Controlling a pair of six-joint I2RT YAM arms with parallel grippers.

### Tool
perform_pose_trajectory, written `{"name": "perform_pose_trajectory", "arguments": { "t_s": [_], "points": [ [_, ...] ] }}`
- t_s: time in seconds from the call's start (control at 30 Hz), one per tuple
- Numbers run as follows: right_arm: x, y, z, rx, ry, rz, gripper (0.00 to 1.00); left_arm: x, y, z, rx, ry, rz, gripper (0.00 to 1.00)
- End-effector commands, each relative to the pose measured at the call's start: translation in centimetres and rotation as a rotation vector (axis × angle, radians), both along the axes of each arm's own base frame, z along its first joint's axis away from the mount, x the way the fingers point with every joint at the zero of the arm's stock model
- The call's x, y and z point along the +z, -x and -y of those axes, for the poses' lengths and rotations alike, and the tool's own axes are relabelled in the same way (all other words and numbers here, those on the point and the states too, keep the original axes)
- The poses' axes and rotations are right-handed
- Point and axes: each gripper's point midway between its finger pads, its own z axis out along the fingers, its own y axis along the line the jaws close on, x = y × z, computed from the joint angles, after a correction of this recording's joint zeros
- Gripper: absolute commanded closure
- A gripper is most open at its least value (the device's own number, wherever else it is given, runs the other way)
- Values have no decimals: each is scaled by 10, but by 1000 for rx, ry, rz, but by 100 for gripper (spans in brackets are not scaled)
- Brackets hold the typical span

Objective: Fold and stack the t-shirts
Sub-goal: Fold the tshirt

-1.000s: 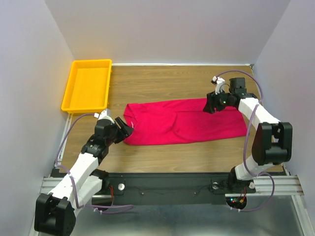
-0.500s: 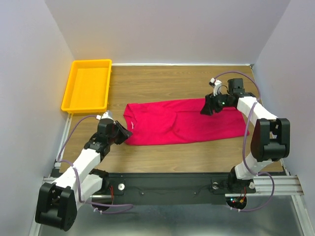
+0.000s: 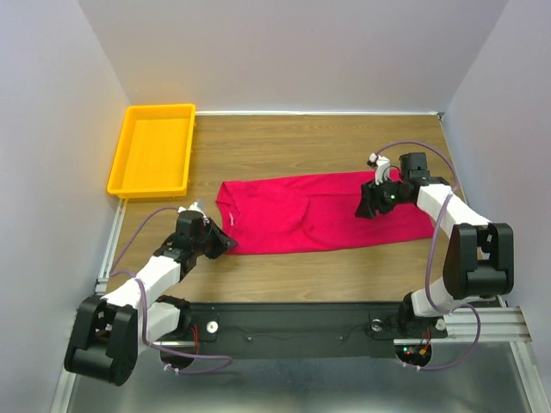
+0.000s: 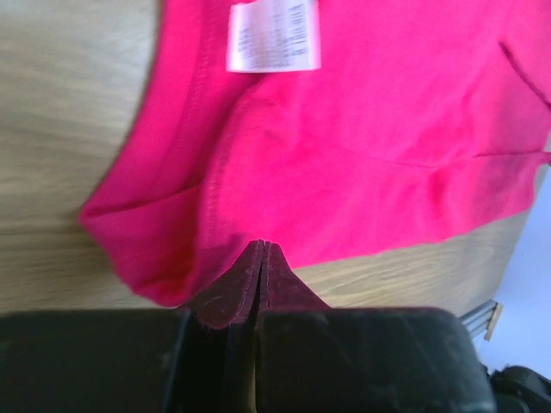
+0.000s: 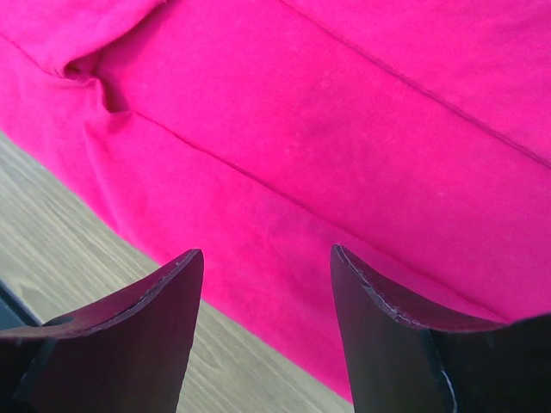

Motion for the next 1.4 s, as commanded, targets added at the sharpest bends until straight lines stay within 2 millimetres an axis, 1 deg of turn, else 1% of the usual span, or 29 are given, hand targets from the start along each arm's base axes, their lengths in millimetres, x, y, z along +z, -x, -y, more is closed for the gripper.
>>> {"name": "perform_pose_trajectory", "arguments": {
  "t_s": [0.0, 0.03, 0.07, 0.13, 0.17, 0.23, 0.43, 0.5, 0.57, 0.6, 0.63, 0.67, 0.7, 0.73, 0.77, 0.8, 0.83, 0.87, 0.93, 1.0, 1.03, 1.1, 1.13, 1.2, 1.23, 1.27, 1.3, 1.33, 1.37],
  "points": [
    [15, -5, 7, -35, 45, 63, 34, -20, 5, -15, 93, -39, -48, 94],
    [16, -4, 8, -39, 46, 66, 34, -25, 8, -18, 112, -46, -64, 96],
    [18, -6, 15, -62, 49, 70, 34, -27, 8, -20, 142, -43, -78, 96],
    [18, -7, 18, -73, 58, 73, 34, -32, 10, -25, 184, -43, -90, 98],
    [18, -6, 19, -75, 58, 70, 34, -32, 8, -27, 208, -38, -90, 100],
    [17, -5, 21, -81, 63, 68, 34, -33, 9, -29, 239, -31, -100, 100],
    [13, -5, 27, -99, 87, 57, 34, -30, 9, -40, 360, 19, -137, 100],
    [12, -5, 29, -104, 94, 54, 34, -28, 9, -46, 412, 41, -155, 98],
    [13, -5, 30, -106, 98, 55, 34, -24, 7, -48, 420, 56, -151, 96],
    [14, -6, 32, -110, 104, 60, 34, -19, 5, -46, 413, 72, -147, 95],
    [16, -7, 33, -112, 111, 66, 34, -16, 4, -45, 409, 79, -140, 88],
    [18, -7, 35, -118, 115, 69, 34, -11, 2, -46, 397, 74, -126, 87],
    [19, -8, 36, -122, 122, 73, 33, -4, -1, -46, 392, 73, -106, 80],
    [22, -10, 40, -130, 141, 80, 33, 8, -6, -46, 378, 71, -81, 73],
    [25, -11, 42, -134, 151, 92, 33, 16, -9, -46, 366, 62, -61, 72],
    [28, -13, 46, -143, 169, 104, 33, 34, -17, -46, 341, 48, -5, 66],
    [31, -14, 47, -141, 180, 114, 33, 40, -16, -47, 325, 27, 7, 64],
    [34, -16, 49, -140, 187, 126, 33, 51, -19, -48, 311, 18, 45, 62],
    [39, -19, 52, -139, 203, 145, 33, 71, -26, -53, 286, -32, 120, 52],
    [47, -26, 53, -127, 211, 170, 33, 91, -32, -53, 234, -69, 223, 51],
    [48, -28, 54, -127, 218, 175, 33, 98, -34, -54, 233, -75, 250, 45],
    [53, -35, 55, -125, 226, 188, 33, 110, -39, -53, 204, -89, 311, 44],
    [56, -44, 59, -128, 245, 198, 32, 121, -42, -50, 175, -89, 359, 43],
    [57, -54, 67, -151, 271, 198, 32, 127, -47, -48, 160, -89, 383, 43],
    [67, -67, 75, -186, 291, 219, 32, 133, -50, -47, 154, -90, 404, 43],
    [56, -74, 88, -238, 283, 168, 32, 134, -54, -47, 150, -95, 411, 43],
    [55, -79, 96, -265, 275, 154, 33, 137, -57, -47, 147, -99, 421, 43],
    [65, -89, 109, -306, 257, 169, 33, 139, -60, -46, 143, -101, 431, 43],
    [55, -94, 114, -313, 248, 140, 33, 134, -63, -46, 137, -112, 418, 43]
  ]
}}
